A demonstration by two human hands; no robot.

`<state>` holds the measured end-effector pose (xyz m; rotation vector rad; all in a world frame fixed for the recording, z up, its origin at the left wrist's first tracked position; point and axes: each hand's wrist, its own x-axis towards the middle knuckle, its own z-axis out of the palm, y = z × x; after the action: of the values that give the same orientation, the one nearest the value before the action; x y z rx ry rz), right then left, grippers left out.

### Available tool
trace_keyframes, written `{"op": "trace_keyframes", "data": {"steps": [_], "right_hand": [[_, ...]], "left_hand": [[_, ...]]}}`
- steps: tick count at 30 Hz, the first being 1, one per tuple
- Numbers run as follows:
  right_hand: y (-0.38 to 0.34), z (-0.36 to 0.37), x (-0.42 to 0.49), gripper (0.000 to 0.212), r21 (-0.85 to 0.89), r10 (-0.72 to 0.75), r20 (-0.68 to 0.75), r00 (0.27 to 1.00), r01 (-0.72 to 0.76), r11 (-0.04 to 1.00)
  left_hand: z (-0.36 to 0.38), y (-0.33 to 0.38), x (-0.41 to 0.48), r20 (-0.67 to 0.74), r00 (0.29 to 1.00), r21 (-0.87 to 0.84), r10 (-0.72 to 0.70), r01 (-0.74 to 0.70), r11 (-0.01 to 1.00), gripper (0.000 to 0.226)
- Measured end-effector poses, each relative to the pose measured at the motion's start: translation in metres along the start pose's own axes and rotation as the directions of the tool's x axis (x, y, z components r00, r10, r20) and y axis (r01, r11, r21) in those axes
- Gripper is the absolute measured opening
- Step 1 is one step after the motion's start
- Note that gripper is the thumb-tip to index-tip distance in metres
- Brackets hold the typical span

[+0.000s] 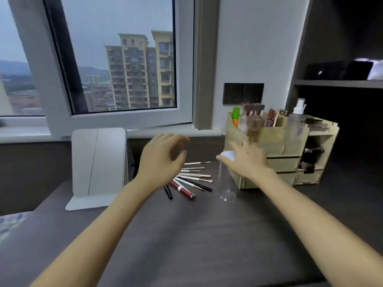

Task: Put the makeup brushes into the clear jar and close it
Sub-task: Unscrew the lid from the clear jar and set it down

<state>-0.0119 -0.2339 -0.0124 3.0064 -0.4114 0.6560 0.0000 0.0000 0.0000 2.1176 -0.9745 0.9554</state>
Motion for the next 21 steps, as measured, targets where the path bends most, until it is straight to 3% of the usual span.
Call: {"op": "trace_keyframes", "data": {"steps": [4,8,11,13,15,18,20,21], "right_hand": [[0.000,0.023,0.019,0.067,-0.050,0.008,0.132,0.991,-0.002,0.999],[-0.004,0.028,0.023,0.051,0.054,0.004,0.007,1.000,-0.004,0.999],[-0.020,0.014,0.009,0.044,0.286,0.063,-0.172,0.983,-0.011,0.958],[-0.035,0.003,-0.003,0.039,0.510,0.112,-0.211,0.971,0.012,0.860],[-0.047,0.001,-0.012,0.034,0.624,0.131,-0.194,0.972,0.019,0.781],[-0.056,0.007,-0.020,0.033,0.650,0.079,-0.208,0.975,0.078,0.756],[-0.056,0.010,-0.024,0.039,0.662,-0.024,-0.231,0.973,0.176,0.729],[-0.056,0.012,-0.025,0.042,0.654,-0.104,-0.239,0.965,0.239,0.717]], "left_hand": [[0.041,-0.014,0.001,0.142,0.987,0.014,-0.074,0.073,0.997,0.033],[0.077,-0.025,-0.004,0.217,0.971,-0.044,-0.098,0.110,0.993,0.048],[0.092,-0.018,-0.011,0.240,0.962,-0.142,-0.129,0.167,0.976,0.087],[0.096,-0.009,-0.017,0.202,0.967,-0.190,-0.158,0.197,0.962,0.105],[0.099,-0.002,-0.023,0.122,0.976,-0.196,-0.179,0.200,0.960,0.101],[0.094,-0.007,-0.030,0.047,0.982,-0.156,-0.183,0.189,0.970,0.081],[0.084,-0.016,-0.033,0.178,0.965,-0.312,-0.194,0.242,0.919,0.074],[0.078,-0.022,-0.036,0.298,0.935,-0.432,-0.194,0.313,0.846,0.073]]}}
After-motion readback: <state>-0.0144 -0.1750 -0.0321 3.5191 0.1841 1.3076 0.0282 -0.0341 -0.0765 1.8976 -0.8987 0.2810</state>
